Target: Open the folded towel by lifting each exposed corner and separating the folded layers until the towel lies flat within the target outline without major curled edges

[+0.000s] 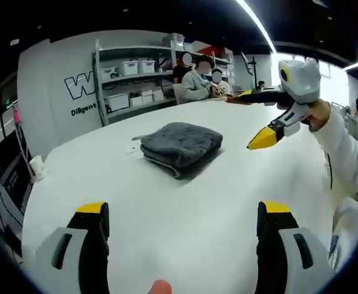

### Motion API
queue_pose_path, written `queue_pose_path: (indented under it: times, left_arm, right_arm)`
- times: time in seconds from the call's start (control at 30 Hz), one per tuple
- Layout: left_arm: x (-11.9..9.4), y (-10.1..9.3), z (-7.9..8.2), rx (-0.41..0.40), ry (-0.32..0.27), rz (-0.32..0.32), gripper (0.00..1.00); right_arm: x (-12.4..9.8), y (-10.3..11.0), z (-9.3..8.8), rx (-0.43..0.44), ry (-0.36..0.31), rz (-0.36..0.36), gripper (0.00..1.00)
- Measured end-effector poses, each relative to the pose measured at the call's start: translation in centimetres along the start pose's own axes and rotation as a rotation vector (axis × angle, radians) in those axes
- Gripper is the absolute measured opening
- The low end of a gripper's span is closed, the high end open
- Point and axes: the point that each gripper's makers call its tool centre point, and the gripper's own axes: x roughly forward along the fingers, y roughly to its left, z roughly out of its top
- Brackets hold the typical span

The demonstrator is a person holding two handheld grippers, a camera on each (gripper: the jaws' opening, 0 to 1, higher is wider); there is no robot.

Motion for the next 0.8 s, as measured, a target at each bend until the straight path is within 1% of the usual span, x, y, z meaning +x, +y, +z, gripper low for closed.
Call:
queue_pose_path:
  times: [0.07,0.13,0.23,0.3,0.37,0.4,0.47,0.5,0.53,0.57,0.63,0.67,0.7,0.73,0.77,0.8]
  left_arm:
    - [0.4,0.6,0.9,0.003,0.002,0.004,1.0]
    - [0.4,0.9,2.0,0.04,0.005,0.004,1.0]
    - [0.2,1.7,4.0,0.067,-0.001,0.003,1.0]
    - [0.0,2.3,5.1,0.067,-0.003,0.006,1.0]
    - [-0.1,3.0,6.3,0.039,-0.004,0.003,1.0]
    - [-0.1,3.3,7.3,0.032,-0.016,0.001,1.0]
    - [-0.2,4.2,9.1,0.029,-0.075,0.031,1.0]
    - [-0.3,4.2,9.4,0.018,-0.079,0.028,1.0]
    - [-0.4,4.1,10.3,0.0,-0.098,0.016,1.0]
    - [-0.5,3.9,10.8,0.001,-0.109,0.0,1.0]
    - [-0.7,3.9,11.8,-0.001,-0.119,-0.009,1.0]
    - [-0.9,3.8,12.4,-0.006,-0.138,-0.015,1.0]
    - [-1.1,3.6,13.0,0.009,-0.151,-0.03,1.0]
    - [-1.1,3.1,13.1,0.029,-0.145,-0.058,1.0]
    - [-1.2,2.6,12.8,0.054,-0.123,-0.081,1.0]
    - [-1.3,2.4,12.6,0.058,-0.109,-0.088,1.0]
  right_arm:
    - [0.8,0.2,1.1,0.005,-0.011,0.013,0.99]
    - [1.3,0.4,1.7,0.005,-0.011,0.022,0.99]
    - [2.1,0.5,2.6,0.0,-0.012,0.03,0.99]
    - [2.5,0.4,3.2,-0.001,-0.011,0.031,0.99]
    - [2.8,0.1,4.0,0.01,-0.019,0.022,0.99]
    - [3.0,-0.1,4.3,0.013,-0.017,0.015,0.99]
    - [3.2,-0.5,4.8,0.013,-0.02,-0.001,0.99]
    - [3.3,-0.7,5.1,0.014,-0.024,-0.005,0.99]
    - [3.4,-0.8,5.3,0.017,-0.025,-0.006,0.99]
    - [3.5,-0.8,5.5,0.022,-0.024,-0.004,0.99]
    - [3.8,-0.7,5.8,0.026,-0.026,0.004,0.99]
    - [3.9,-0.7,5.8,0.028,-0.024,0.008,0.99]
    - [3.9,-0.6,5.9,0.029,-0.021,0.01,0.99]
    - [3.9,-0.6,5.9,0.028,-0.018,0.013,0.99]
    - [3.9,-0.5,5.8,0.026,-0.012,0.017,0.99]
    - [4.0,-0.5,5.8,0.024,-0.004,0.022,0.99]
